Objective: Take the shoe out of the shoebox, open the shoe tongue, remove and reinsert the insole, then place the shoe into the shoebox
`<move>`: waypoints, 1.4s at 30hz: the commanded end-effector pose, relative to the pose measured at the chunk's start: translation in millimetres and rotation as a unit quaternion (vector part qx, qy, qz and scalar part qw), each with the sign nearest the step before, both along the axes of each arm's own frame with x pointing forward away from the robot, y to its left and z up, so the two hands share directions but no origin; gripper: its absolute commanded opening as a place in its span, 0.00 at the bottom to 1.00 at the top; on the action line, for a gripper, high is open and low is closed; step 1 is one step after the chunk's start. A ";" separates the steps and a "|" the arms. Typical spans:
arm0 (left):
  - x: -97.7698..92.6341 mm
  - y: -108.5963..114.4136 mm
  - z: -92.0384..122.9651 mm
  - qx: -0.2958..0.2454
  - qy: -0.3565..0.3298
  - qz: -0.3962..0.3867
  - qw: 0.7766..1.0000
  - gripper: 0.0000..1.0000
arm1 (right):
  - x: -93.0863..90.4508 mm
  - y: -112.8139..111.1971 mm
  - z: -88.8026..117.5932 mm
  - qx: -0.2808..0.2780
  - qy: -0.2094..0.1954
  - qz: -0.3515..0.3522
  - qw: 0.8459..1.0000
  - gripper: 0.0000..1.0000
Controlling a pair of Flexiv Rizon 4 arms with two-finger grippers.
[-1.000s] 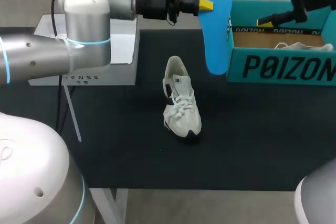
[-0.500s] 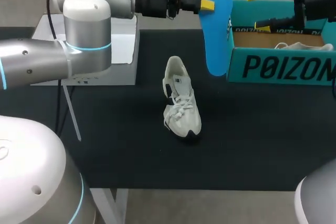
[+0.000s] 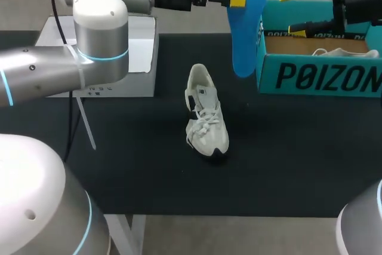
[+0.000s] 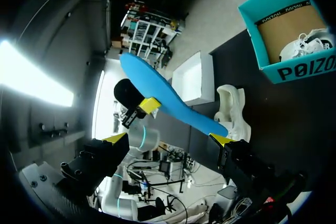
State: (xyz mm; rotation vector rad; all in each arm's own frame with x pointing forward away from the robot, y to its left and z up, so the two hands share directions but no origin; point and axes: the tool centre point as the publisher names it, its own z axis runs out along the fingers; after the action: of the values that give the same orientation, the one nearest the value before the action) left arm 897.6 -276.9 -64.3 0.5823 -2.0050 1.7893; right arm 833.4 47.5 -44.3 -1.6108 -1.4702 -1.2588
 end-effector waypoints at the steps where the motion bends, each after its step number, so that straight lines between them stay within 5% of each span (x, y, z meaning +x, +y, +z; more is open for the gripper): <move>1: -0.3 0.6 -1.4 0.007 -0.035 -0.005 0.999 0.00 | 0.6 1.1 -0.9 0.000 0.002 -0.001 1.000 1.00; 13: -5.6 3.1 14.9 -0.072 -0.216 -0.024 0.973 0.00 | 0.9 -2.6 -4.2 0.000 0.007 -0.006 1.000 1.00; 27: -5.6 3.1 14.9 -0.072 -0.216 -0.024 0.973 0.00 | 2.7 -0.6 -7.0 0.001 0.012 -0.006 1.000 1.00; 29: -2.6 1.4 9.6 -0.031 -0.311 -0.031 0.949 0.00 | 3.1 0.1 -7.2 0.001 0.013 -0.005 1.000 1.00; 34: -1.8 2.7 5.6 -0.067 -0.463 0.001 0.884 0.00 | 3.5 -0.3 -6.9 0.001 0.013 -0.006 1.000 1.00; 42: -1.8 2.7 5.6 -0.067 -0.463 0.001 0.884 0.00 | 2.3 -4.2 -7.8 0.000 0.015 -0.012 1.000 1.00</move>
State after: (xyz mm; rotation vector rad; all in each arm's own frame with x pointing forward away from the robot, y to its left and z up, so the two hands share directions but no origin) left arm 901.6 -272.8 -54.1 -0.3625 -2.3446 2.3708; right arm 837.1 42.9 -50.9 -1.6406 -1.4395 -1.2393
